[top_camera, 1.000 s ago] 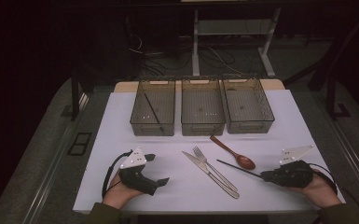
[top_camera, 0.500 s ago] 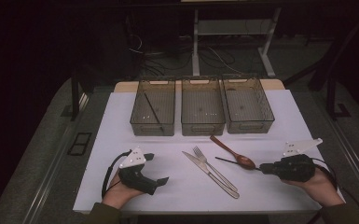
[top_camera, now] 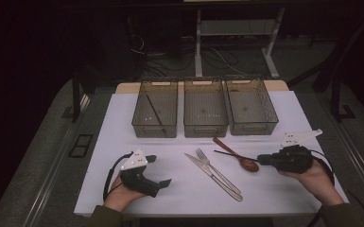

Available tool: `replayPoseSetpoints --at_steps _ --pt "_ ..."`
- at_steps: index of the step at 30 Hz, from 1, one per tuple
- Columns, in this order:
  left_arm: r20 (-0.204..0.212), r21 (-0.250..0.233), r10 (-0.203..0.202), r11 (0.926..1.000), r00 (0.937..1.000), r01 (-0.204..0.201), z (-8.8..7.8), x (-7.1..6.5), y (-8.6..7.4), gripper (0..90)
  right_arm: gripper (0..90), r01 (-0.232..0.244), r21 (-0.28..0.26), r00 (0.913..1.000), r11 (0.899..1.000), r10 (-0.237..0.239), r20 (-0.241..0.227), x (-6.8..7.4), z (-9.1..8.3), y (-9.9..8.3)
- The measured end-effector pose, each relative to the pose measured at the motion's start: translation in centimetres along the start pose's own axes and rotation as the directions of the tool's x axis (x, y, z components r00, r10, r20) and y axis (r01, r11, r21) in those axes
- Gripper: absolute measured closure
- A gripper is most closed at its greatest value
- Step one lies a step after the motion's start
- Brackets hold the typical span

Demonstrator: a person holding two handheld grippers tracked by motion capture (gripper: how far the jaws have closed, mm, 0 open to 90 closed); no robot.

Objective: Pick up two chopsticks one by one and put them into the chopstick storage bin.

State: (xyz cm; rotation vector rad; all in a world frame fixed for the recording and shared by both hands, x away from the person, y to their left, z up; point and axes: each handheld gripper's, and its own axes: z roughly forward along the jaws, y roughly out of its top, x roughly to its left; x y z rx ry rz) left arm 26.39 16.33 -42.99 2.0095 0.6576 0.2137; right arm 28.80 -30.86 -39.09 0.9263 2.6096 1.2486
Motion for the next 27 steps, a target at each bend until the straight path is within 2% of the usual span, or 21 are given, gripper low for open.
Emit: replayPoseSetpoints --at_steps 8,15,27 --pt "-0.002 0.001 -0.005 1.0000 1.0000 0.005 0.0 0.0 0.0 0.0 84.6 -0.003 -0.026 1.0000 1.000 0.003 0.008 0.1 0.6 1.7" --pt "-0.001 0.002 0.000 1.0000 1.0000 0.000 0.0 0.0 0.0 0.0 84.6 -0.002 -0.058 1.0000 0.998 0.001 -0.004 0.2 0.9 3.0" --pt "0.001 0.004 0.008 1.0000 1.0000 -0.008 0.1 0.0 0.0 0.0 84.6 0.023 -0.107 0.9995 0.994 -0.026 -0.018 0.7 1.3 5.6"
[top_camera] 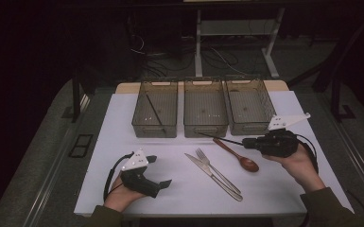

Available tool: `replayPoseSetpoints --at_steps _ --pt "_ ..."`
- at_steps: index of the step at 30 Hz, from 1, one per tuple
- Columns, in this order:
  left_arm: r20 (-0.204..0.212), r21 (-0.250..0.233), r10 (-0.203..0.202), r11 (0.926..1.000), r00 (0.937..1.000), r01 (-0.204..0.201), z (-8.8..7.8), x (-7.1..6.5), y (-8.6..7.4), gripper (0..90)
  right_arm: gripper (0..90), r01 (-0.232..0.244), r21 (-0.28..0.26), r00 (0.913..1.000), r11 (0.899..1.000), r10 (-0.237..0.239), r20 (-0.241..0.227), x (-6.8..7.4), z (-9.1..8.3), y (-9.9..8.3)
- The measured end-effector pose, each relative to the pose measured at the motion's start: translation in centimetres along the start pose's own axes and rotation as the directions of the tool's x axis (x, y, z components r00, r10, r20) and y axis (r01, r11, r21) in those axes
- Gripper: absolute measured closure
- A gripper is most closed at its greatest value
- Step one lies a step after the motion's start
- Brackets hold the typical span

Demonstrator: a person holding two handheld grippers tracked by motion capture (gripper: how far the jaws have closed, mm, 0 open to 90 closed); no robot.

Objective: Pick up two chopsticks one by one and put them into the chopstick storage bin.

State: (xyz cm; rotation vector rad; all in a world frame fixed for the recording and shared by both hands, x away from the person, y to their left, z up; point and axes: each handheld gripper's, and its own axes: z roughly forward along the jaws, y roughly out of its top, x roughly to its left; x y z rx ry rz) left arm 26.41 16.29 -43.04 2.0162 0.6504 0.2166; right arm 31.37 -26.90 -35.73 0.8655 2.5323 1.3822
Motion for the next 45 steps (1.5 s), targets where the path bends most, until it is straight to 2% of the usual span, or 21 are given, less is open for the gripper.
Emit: replayPoseSetpoints --at_steps 11,21,24,36,45 --pt "0.000 0.002 -0.005 1.0000 1.0000 0.005 0.0 0.1 -0.1 0.0 84.6 0.023 -0.021 0.9996 1.000 -0.022 0.016 0.4 1.6 2.7" --pt "0.002 -0.003 -0.006 1.0000 1.0000 0.006 -0.1 0.2 -0.1 0.0 84.6 0.027 -0.029 0.9991 0.999 -0.026 0.035 0.4 3.9 5.2" --pt "0.001 -0.006 -0.013 0.9999 0.9999 0.013 -0.1 0.1 -0.1 0.0 84.6 0.037 -0.018 0.9977 0.999 -0.036 0.058 0.5 4.9 6.2" --pt "0.005 -0.010 -0.015 0.9998 0.9999 0.015 -0.2 0.2 -0.1 0.0 84.6 -0.018 -0.039 0.9971 0.999 0.020 0.073 0.3 9.1 9.8" --pt "0.003 -0.011 -0.017 0.9998 0.9999 0.017 -0.4 0.4 -0.1 0.0 84.6 -0.031 -0.005 0.9950 1.000 0.031 0.095 -0.3 12.6 12.4"
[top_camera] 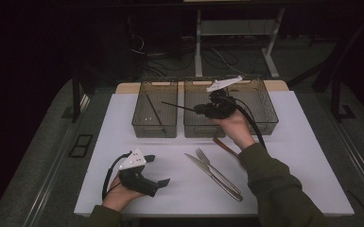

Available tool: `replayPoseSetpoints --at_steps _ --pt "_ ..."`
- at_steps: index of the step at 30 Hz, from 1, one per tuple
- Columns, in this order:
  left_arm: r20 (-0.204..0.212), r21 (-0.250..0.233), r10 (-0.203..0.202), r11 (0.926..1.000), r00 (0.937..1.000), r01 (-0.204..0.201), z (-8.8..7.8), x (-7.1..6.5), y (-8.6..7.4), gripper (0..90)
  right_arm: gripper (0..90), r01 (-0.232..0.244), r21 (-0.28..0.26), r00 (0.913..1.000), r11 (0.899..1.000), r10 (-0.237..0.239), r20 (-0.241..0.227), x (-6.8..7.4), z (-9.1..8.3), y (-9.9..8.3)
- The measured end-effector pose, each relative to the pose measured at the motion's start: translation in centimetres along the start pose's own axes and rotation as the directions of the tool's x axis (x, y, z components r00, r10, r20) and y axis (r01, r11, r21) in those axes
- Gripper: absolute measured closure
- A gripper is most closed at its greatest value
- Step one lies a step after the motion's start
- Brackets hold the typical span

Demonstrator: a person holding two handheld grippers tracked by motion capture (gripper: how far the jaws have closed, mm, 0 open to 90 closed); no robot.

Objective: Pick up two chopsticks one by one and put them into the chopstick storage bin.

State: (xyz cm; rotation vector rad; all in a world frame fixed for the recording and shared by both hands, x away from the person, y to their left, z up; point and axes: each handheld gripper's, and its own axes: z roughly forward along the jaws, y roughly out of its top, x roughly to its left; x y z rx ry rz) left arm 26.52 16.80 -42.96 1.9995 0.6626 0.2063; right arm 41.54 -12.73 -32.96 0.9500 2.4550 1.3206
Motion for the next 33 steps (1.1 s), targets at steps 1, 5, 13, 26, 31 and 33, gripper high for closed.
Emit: replayPoseSetpoints --at_steps 1,5,13,26,31,33 --pt "0.001 0.000 0.001 1.0000 1.0000 -0.001 0.0 0.0 0.0 0.0 84.6 0.000 0.005 1.0000 1.000 0.000 0.006 0.0 0.4 0.3" --pt "0.002 -0.002 0.002 1.0000 1.0000 -0.002 0.0 0.0 0.0 0.0 84.6 0.001 0.028 0.9997 1.000 -0.002 0.023 0.2 2.3 1.4" --pt "0.003 -0.007 0.003 1.0000 1.0000 -0.003 -0.1 0.1 0.0 0.0 84.6 -0.015 0.074 0.9986 0.997 0.011 0.051 0.5 6.0 3.0" --pt "0.014 -0.015 0.003 0.9999 0.9999 -0.002 -0.2 0.1 0.1 0.0 84.6 -0.025 0.139 0.9952 0.990 0.012 0.097 0.7 10.9 4.3" --pt "0.020 -0.017 0.003 0.9999 0.9998 -0.003 -0.1 0.1 0.1 0.0 84.5 -0.035 0.154 0.9943 0.987 0.019 0.105 0.8 12.3 4.5" --pt "0.022 -0.017 0.001 0.9998 0.9998 -0.001 0.0 0.0 0.1 0.0 84.6 -0.036 0.158 0.9946 0.987 0.020 0.101 0.9 12.7 4.6"
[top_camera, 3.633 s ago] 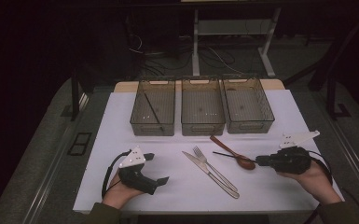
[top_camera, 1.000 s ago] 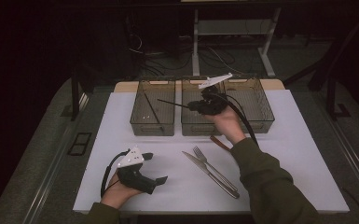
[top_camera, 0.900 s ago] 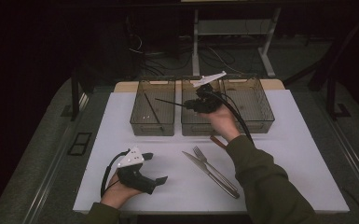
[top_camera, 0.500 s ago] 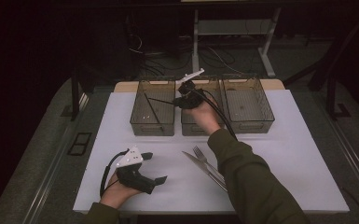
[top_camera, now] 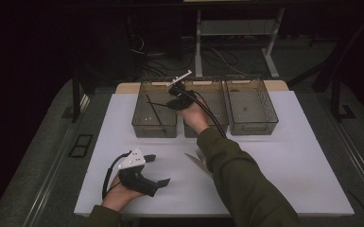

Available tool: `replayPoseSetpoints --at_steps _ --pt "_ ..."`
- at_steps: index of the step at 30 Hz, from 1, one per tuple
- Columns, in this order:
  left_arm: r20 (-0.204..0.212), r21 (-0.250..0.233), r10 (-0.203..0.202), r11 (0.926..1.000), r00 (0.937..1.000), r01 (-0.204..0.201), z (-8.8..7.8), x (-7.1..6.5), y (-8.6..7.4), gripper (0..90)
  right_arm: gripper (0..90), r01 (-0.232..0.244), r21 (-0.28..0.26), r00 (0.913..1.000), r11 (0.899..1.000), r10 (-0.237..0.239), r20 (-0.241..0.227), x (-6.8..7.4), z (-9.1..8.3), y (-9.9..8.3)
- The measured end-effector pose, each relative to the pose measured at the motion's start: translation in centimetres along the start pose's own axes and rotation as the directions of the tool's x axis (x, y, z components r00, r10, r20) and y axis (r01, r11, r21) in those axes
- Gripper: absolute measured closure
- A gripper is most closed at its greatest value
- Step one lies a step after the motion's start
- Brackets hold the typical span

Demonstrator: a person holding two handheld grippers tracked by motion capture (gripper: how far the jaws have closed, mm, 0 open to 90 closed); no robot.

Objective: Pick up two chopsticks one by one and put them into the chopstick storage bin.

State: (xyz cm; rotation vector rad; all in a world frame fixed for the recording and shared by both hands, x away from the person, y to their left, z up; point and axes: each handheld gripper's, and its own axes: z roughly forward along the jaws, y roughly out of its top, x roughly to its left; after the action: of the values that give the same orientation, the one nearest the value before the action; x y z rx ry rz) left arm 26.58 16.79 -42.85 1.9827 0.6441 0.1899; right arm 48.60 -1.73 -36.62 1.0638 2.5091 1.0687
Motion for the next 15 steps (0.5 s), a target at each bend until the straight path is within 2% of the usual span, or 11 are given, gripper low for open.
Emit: replayPoseSetpoints --at_steps 15 --pt "0.010 0.001 0.000 1.0000 0.9999 0.000 0.1 0.0 0.0 0.0 83.7 -0.004 0.044 0.9999 0.999 0.005 -0.013 1.1 2.4 0.7"
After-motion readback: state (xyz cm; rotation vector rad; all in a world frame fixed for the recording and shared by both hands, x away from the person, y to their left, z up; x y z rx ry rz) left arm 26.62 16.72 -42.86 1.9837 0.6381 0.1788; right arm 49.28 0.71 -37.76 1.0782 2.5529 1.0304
